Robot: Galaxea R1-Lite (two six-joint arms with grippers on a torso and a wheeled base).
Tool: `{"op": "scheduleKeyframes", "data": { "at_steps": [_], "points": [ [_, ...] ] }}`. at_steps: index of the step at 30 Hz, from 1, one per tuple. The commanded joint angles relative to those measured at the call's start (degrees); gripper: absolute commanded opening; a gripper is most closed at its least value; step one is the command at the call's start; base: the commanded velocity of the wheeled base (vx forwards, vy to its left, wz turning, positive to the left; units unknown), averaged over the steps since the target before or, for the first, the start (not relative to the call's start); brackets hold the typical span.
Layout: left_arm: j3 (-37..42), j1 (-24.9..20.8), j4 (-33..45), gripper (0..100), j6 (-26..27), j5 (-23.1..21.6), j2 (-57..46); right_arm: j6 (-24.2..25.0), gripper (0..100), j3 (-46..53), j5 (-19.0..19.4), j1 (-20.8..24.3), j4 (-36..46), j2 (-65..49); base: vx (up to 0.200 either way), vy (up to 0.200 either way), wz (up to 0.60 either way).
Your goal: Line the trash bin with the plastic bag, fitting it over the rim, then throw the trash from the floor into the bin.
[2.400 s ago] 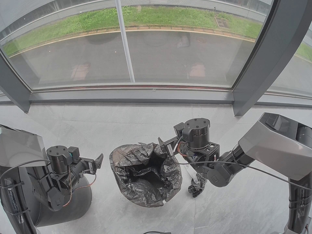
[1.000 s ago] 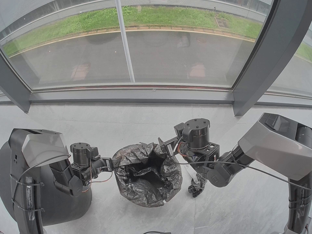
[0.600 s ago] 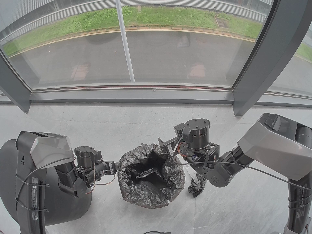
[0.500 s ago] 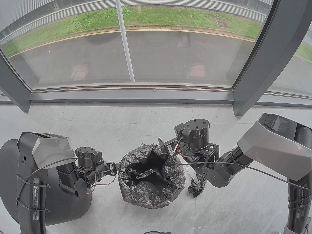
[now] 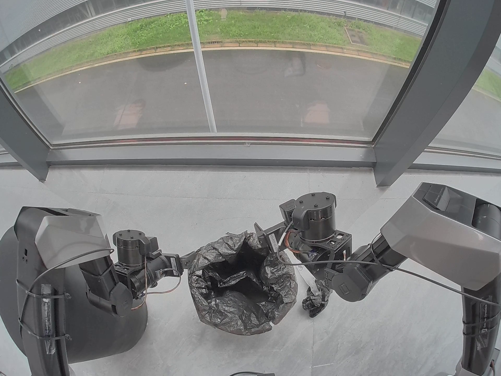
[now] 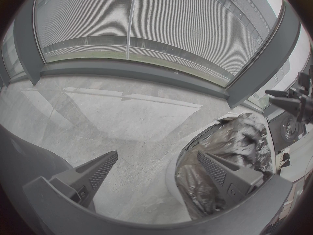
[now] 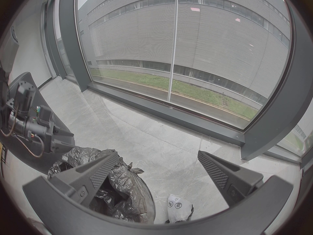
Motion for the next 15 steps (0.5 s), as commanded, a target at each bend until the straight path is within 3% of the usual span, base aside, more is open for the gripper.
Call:
{"op": "scheduleKeyframes", "data": {
  "at_steps": [1, 9, 15],
  "points": [
    [6.1, -0.2, -0.3, 100, -0.5, -0.3, -10.0, 0.4, 100, 1.0, 0.0, 0.0, 0.0, -0.9, 0.000, 0.000, 0.00],
    [18.7, -0.9, -0.7, 100, -4.0, -2.0, -25.0, 0.1, 100, 1.5, 0.5, -1.6, 1.0, -0.8, 0.000, 0.000, 0.00],
    [22.7, -3.3, -0.4, 100, -8.0, -1.4, -36.7, 0.5, 100, 1.2, 0.6, -5.6, 3.4, -0.2, 0.000, 0.000, 0.00]
  ]
}}
